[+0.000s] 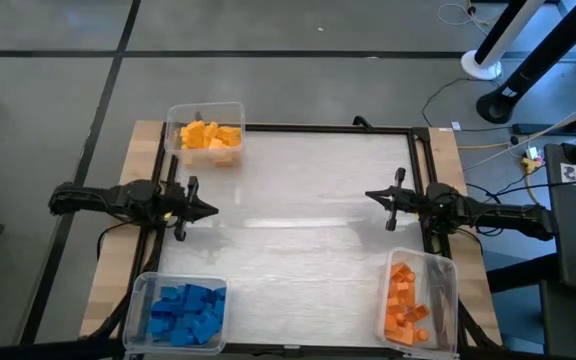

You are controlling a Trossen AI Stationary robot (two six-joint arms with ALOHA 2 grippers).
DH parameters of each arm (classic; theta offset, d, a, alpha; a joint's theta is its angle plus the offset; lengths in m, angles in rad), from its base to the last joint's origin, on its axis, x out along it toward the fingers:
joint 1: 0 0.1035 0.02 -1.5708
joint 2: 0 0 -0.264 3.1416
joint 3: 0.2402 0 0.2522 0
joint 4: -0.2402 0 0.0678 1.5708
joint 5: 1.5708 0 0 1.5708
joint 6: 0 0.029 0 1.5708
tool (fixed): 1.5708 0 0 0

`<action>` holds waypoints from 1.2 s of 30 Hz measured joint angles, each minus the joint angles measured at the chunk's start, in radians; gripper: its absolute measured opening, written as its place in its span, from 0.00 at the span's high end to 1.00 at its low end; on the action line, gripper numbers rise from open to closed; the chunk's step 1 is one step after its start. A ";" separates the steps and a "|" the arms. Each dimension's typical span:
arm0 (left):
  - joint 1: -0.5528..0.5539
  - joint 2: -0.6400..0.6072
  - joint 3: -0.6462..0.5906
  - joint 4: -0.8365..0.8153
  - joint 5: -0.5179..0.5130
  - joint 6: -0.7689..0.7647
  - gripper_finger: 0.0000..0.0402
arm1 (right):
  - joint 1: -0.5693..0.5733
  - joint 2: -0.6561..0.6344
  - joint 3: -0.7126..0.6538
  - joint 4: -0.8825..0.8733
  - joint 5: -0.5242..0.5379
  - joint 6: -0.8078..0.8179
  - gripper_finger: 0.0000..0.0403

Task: Sort blocks
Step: Return to Home Position

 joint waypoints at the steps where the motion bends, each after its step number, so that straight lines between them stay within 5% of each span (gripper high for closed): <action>1: 0.000 0.000 -0.018 0.035 -0.001 0.011 0.99 | 0.000 0.000 0.000 -0.001 -0.005 0.000 1.00; 7: 0.001 0.002 -0.085 0.172 0.000 0.100 0.99 | 0.000 0.000 0.000 -0.004 -0.014 -0.034 1.00; 36: 0.001 0.006 -0.085 0.171 0.001 0.166 0.99 | 0.000 0.026 0.000 0.010 -0.015 -0.083 1.00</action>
